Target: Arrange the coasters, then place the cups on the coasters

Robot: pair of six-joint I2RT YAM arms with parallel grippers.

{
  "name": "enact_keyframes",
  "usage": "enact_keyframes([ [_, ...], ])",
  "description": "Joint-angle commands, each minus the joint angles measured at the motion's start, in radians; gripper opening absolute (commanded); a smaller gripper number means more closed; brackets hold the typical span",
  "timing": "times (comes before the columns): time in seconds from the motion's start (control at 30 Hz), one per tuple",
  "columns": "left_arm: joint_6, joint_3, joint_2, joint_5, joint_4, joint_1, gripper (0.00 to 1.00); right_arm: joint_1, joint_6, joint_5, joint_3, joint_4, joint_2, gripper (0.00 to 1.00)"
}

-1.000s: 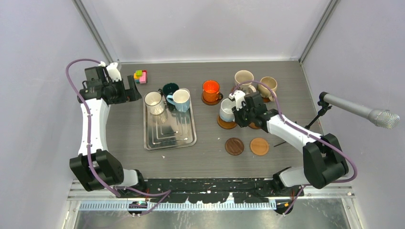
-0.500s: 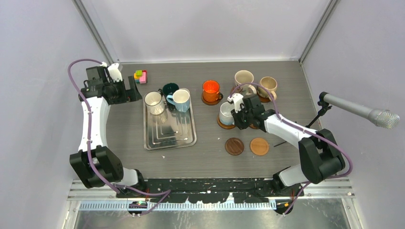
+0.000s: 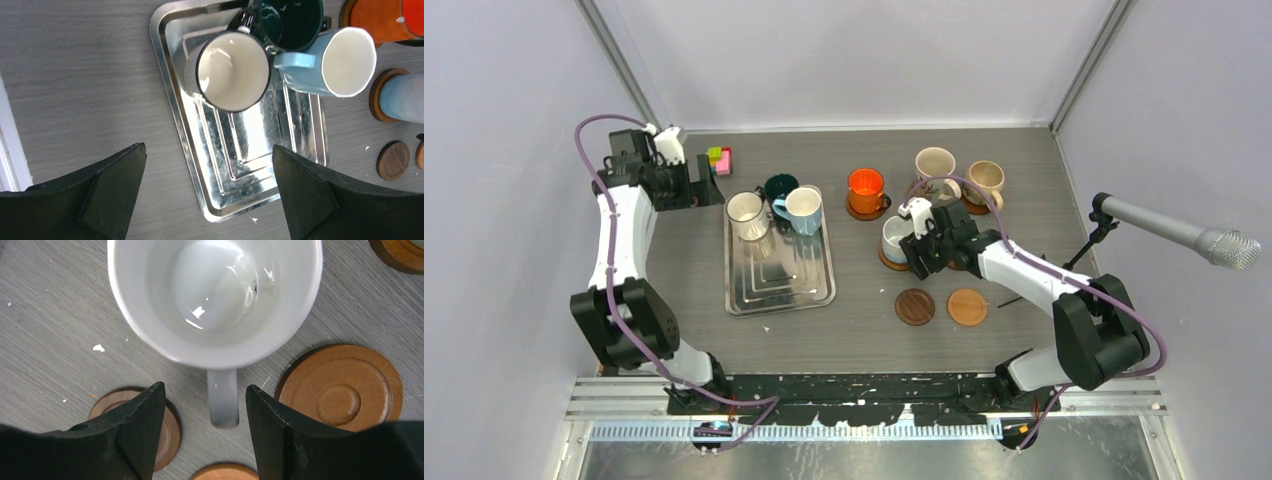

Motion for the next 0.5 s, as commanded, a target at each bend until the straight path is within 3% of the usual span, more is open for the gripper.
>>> enact_keyframes([
  [0.0, 0.049, 0.115, 0.098, 0.088, -0.016, -0.011, 1.0, 0.002, 0.0, -0.009, 0.067, -0.063, -0.089, 0.66],
  [0.23, 0.004, 0.271, 0.288, 0.111, 0.019, -0.069, 1.0, 0.003, 0.023, 0.025, 0.151, -0.154, -0.14, 0.67],
  [0.47, -0.03, 0.413, 0.479, 0.152, 0.024, -0.136, 0.9, 0.001, 0.064, 0.056, 0.234, -0.193, -0.14, 0.67],
])
